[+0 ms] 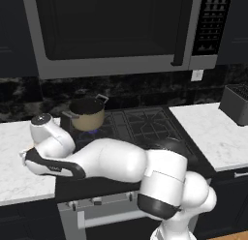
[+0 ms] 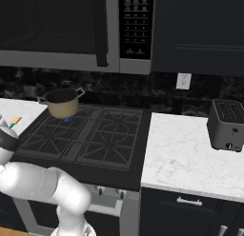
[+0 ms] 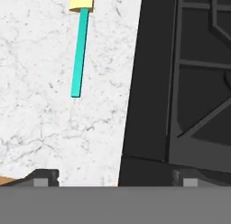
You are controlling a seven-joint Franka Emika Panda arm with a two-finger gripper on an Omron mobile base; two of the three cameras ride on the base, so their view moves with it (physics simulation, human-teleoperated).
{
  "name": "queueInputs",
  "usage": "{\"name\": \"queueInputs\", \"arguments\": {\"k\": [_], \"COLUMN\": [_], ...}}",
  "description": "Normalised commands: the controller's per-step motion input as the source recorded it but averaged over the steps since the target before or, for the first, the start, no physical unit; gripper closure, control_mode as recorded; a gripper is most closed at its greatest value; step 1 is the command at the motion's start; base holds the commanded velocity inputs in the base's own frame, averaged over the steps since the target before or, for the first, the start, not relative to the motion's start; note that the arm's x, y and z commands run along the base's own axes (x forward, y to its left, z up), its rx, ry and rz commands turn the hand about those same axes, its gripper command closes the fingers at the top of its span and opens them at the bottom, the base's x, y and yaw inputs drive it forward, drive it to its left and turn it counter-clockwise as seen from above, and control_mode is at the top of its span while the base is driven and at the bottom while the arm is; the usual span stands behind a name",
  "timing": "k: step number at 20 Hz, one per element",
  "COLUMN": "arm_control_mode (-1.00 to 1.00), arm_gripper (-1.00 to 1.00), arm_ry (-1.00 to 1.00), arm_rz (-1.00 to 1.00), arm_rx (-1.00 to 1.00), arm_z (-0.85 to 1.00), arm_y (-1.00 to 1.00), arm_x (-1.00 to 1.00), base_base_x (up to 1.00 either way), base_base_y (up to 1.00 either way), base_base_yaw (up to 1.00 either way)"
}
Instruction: Put the squash and lemon wedge in the pot. Retrieve the spatula and lightly stir the vegetables in the pot.
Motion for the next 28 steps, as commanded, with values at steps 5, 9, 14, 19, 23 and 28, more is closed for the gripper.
{"name": "queueInputs", "arguments": {"k": [5, 9, 14, 19, 23, 28], "arm_control_mode": [-1.0, -1.0, -1.0, -1.0, -1.0, -1.0], "arm_gripper": [-1.0, -1.0, -1.0, -1.0, -1.0, -1.0], "arm_ry": [0.0, 0.0, 0.0, 0.0, 0.0, -0.01], "arm_rz": [-0.01, 0.0, 0.0, 0.0, 0.0, 0.0], "arm_rx": [-0.03, 0.0, 0.0, 0.0, 0.0, 0.0], "arm_z": [-0.22, -0.2, -0.24, -0.34, -0.55, -0.44], "arm_y": [0.32, 0.21, 0.31, 0.13, 0.0, 0.0], "arm_x": [0.43, 0.36, 0.2, 0.03, 0.02, 0.11], "base_base_x": [0.0, 0.0, 0.0, 0.0, 0.0, 0.0], "base_base_y": [0.0, 0.0, 0.0, 0.0, 0.0, 0.0], "base_base_yaw": [0.0, 0.0, 0.0, 0.0, 0.0, 0.0]}}
